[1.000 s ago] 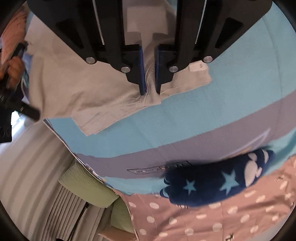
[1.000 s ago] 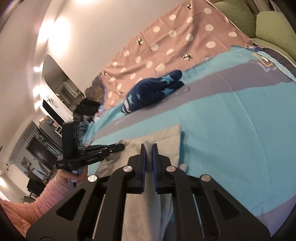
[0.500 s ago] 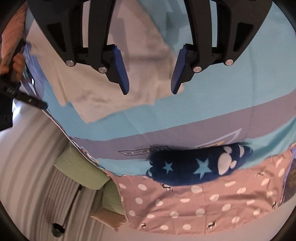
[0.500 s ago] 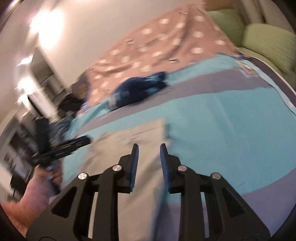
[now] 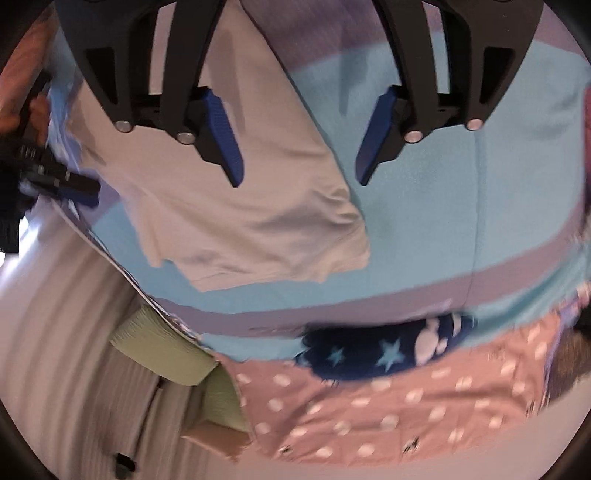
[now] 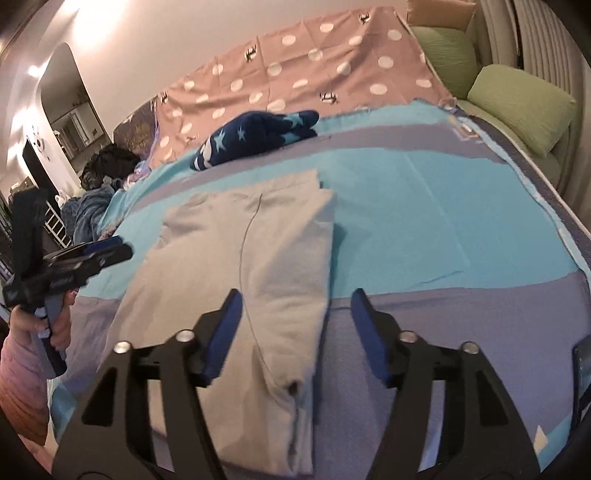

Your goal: Fold small clothes

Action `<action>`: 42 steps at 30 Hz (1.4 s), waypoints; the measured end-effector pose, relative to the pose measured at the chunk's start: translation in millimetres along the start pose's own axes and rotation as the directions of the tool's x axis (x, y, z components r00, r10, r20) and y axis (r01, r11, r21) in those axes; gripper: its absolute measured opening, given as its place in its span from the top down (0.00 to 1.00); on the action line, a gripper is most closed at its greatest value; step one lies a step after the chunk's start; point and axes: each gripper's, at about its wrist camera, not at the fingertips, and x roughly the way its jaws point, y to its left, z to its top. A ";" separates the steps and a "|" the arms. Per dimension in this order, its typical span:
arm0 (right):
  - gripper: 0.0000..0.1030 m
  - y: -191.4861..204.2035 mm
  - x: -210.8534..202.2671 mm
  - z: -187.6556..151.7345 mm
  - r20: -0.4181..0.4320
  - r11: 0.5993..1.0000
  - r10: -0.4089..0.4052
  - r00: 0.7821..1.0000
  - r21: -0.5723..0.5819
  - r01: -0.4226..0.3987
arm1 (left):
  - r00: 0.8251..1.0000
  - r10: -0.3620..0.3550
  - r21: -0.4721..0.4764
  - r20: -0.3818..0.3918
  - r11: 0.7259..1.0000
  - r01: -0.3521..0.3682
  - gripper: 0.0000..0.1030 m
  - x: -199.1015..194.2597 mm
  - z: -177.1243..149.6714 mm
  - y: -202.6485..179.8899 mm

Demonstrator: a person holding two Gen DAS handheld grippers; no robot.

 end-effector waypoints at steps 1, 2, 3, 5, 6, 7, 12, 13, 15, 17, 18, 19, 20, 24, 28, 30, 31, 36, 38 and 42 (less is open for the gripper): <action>0.30 -4.1 -3.5 -3.8 -0.001 1.000 0.008 1.000 0.016 -0.008 | 1.000 0.005 0.020 0.010 1.000 -0.005 0.28 -7.0 -3.4 -6.5; 0.25 -8.0 -5.1 -6.5 -0.009 0.999 0.022 1.000 0.034 -0.022 | 1.000 0.002 0.030 0.016 1.000 -0.002 0.26 -12.4 -6.1 -12.7; 0.23 -9.6 -5.8 -3.9 -0.015 0.998 0.039 0.999 0.049 -0.038 | 1.000 -0.012 0.030 0.018 0.999 0.011 0.24 -18.5 -9.4 -18.0; 0.17 -10.8 -14.8 -9.3 -0.011 0.995 0.071 0.997 0.068 -0.070 | 0.999 -0.034 0.019 0.029 0.999 0.033 0.23 -30.2 -16.7 -25.6; 0.16 -10.0 -16.6 -11.0 -0.009 0.994 0.078 0.997 0.071 -0.077 | 0.999 -0.042 0.020 0.035 0.999 0.041 0.23 -34.3 -19.3 -28.9; 0.15 -9.5 -19.4 -12.8 -0.010 0.994 0.081 0.997 0.075 -0.080 | 0.998 -0.050 0.024 0.038 0.999 0.049 0.21 -37.9 -21.6 -32.4; 0.10 -14.8 -19.7 -15.9 -0.051 0.984 0.136 0.989 0.122 -0.129 | 0.998 -0.058 0.011 0.031 0.998 0.057 0.13 -44.8 -32.3 -37.8; 0.10 -16.1 -18.5 -16.6 -0.060 0.979 0.161 0.985 0.134 -0.152 | 0.998 -0.065 -0.009 0.026 0.998 0.065 0.11 -43.4 -34.2 -35.1; 0.09 -19.0 -14.2 -17.7 -0.075 0.965 0.223 0.972 0.156 -0.210 | 0.995 -0.098 -0.076 0.011 0.992 0.098 0.08 -38.3 -40.4 -24.8; 0.09 -22.8 -7.3 -17.3 -0.087 0.948 0.277 0.957 0.189 -0.257 | 0.990 -0.142 -0.145 -0.016 0.980 0.138 0.07 -30.0 -45.8 -13.5; 0.09 -23.9 -4.1 -17.2 -0.091 0.941 0.294 0.952 0.203 -0.271 | 0.984 -0.175 -0.194 -0.033 0.967 0.165 0.06 -22.0 -49.0 -5.4; 0.09 -24.8 -0.6 -15.3 -0.098 0.936 0.306 0.947 0.215 -0.280 | 0.980 -0.196 -0.230 -0.045 0.956 0.181 0.06 -16.8 -51.6 -0.2; 0.09 -25.3 4.1 -12.9 -0.106 0.934 0.310 0.945 0.219 -0.282 | 0.975 -0.216 -0.279 -0.059 0.941 0.191 0.06 -8.5 -54.1 8.8; 0.09 -25.2 26.1 -4.9 -0.155 0.934 0.321 0.934 0.214 -0.286 | 0.955 -0.290 -0.394 -0.064 0.886 0.242 0.05 12.9 -57.2 27.9; 0.09 -24.6 49.4 5.3 -0.182 0.932 0.348 0.920 0.173 -0.319 | 0.923 -0.383 -0.384 -0.045 0.859 0.338 0.03 26.3 -48.1 28.2; 0.09 -26.8 57.1 10.6 -0.179 0.922 0.376 0.909 0.173 -0.347 | 0.899 -0.437 -0.379 -0.041 0.839 0.391 0.04 37.7 -43.0 27.1; 0.09 -28.9 61.5 13.4 -0.173 0.913 0.397 0.901 0.177 -0.368 | 0.892 -0.450 -0.374 -0.035 0.834 0.406 0.04 43.9 -40.1 26.9; 0.22 -27.5 81.9 30.7 -0.198 0.911 0.413 0.889 0.102 -0.400 | 0.891 -0.453 -0.321 -0.033 0.849 0.420 0.03 69.0 -19.0 24.6; 0.27 -21.4 91.3 37.8 -0.224 0.916 0.399 0.889 0.052 -0.398 | 0.891 -0.452 -0.298 -0.051 0.858 0.418 0.02 77.8 -8.7 21.6; 0.33 -19.4 109.2 50.6 -0.240 0.905 0.420 0.875 0.031 -0.425 | 0.887 -0.457 -0.264 -0.068 0.866 0.426 0.02 89.6 4.4 19.4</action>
